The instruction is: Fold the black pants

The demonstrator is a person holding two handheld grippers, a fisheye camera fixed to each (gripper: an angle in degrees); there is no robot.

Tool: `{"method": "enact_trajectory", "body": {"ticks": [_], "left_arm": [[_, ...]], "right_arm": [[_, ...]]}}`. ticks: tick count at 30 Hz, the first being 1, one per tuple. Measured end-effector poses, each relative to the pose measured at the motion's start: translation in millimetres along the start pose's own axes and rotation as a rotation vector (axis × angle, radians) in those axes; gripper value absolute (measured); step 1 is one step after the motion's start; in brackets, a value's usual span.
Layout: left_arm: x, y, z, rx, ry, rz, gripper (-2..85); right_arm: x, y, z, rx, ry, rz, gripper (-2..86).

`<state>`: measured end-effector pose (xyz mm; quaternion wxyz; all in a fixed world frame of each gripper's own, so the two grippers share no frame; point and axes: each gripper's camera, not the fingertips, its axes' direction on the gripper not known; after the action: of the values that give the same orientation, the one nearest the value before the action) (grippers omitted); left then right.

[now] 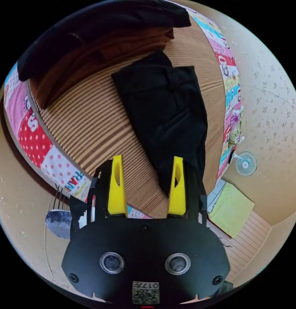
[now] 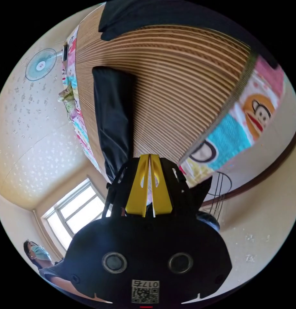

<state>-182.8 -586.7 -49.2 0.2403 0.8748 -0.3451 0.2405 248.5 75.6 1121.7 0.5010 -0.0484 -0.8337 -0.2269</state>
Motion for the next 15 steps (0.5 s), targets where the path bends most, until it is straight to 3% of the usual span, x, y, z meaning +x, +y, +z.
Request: {"method": "enact_trajectory", "body": {"ticks": [5, 10, 13, 15], "left_arm": [[-11.7, -61.3, 0.7, 0.119, 0.007, -0.085, 20.7], [-31.7, -101.2, 27.5, 0.071, -0.011, -0.124, 11.3], [-42.6, -117.7, 35.5, -0.014, 0.136, 0.022, 5.5], [-47.9, -124.4, 18.3, -0.028, 0.319, 0.248, 4.8]], "right_arm": [[13.5, 41.2, 3.0, -0.014, 0.051, 0.044, 0.4], [13.2, 59.3, 6.4, -0.055, 0.123, 0.050, 0.3], [8.1, 56.4, 12.5, -0.083, 0.152, 0.035, 0.4], [2.8, 49.1, 20.9, -0.104, 0.139, 0.029, 0.4]]}}
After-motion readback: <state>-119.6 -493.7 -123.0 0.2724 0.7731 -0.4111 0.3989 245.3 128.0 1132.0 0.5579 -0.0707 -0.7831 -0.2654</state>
